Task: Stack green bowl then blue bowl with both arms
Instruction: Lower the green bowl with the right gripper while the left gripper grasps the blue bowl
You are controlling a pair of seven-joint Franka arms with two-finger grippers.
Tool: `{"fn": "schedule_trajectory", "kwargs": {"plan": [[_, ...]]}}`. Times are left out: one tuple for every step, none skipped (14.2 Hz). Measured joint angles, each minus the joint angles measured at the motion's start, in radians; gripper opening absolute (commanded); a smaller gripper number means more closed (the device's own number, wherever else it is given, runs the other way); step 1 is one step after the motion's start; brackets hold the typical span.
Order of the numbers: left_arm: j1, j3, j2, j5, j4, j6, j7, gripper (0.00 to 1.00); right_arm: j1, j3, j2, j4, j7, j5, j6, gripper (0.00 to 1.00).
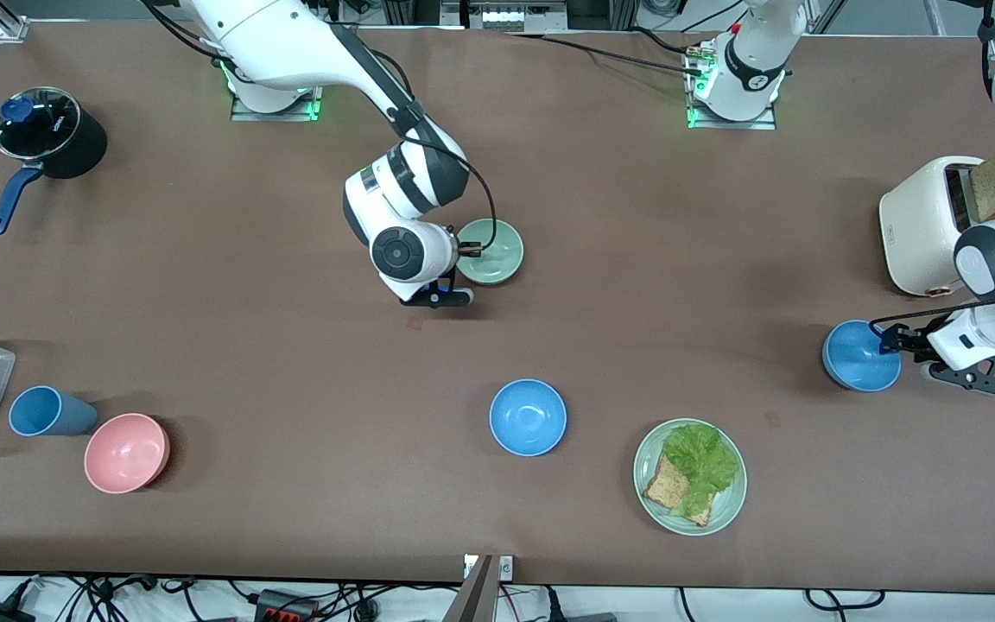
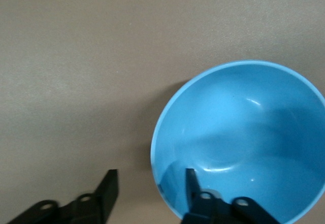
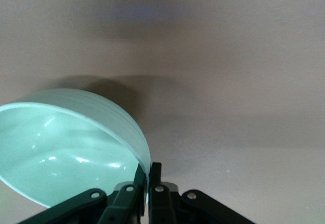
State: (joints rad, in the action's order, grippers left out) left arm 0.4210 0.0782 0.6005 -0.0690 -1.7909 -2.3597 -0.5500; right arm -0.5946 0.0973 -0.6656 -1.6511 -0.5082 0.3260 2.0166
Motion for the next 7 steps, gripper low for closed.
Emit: {"fn": "schedule_trajectory", "kwargs": {"plan": [[0.0,0.001,0.0,0.0,-0.001,0.0,-0.001,0.27,-0.003,0.0,-0.003,0.0,0.0,0.006,0.0,0.0],[0.0,0.002,0.0,0.0,-0.002,0.0,-0.001,0.15,-0.007,0.0,-0.004,0.0,0.0,0.019,0.0,0.0],[0.0,0.002,0.0,0.0,-0.002,0.0,-0.001,0.07,-0.012,0.0,-0.005,0.0,0.0,0.04,0.0,0.34],[0.0,0.002,0.0,0.0,-0.003,0.0,-0.001,0.01,-0.017,0.0,-0.005,0.0,0.0,0.056,0.001,0.99],[0.0,0.002,0.0,0.0,-0.003,0.001,-0.001,0.01,-0.019,0.0,-0.005,0.001,-0.001,0.063,0.003,1.0],[0.0,0.004,-0.002,0.003,-0.002,0.006,-0.001,0.01,-0.019,-0.003,-0.005,0.004,-0.001,0.064,0.007,1.0],[0.0,0.007,-0.007,0.004,-0.002,0.013,-0.001,0.01,-0.019,-0.009,-0.004,0.009,-0.002,0.064,0.009,1.0]]}}
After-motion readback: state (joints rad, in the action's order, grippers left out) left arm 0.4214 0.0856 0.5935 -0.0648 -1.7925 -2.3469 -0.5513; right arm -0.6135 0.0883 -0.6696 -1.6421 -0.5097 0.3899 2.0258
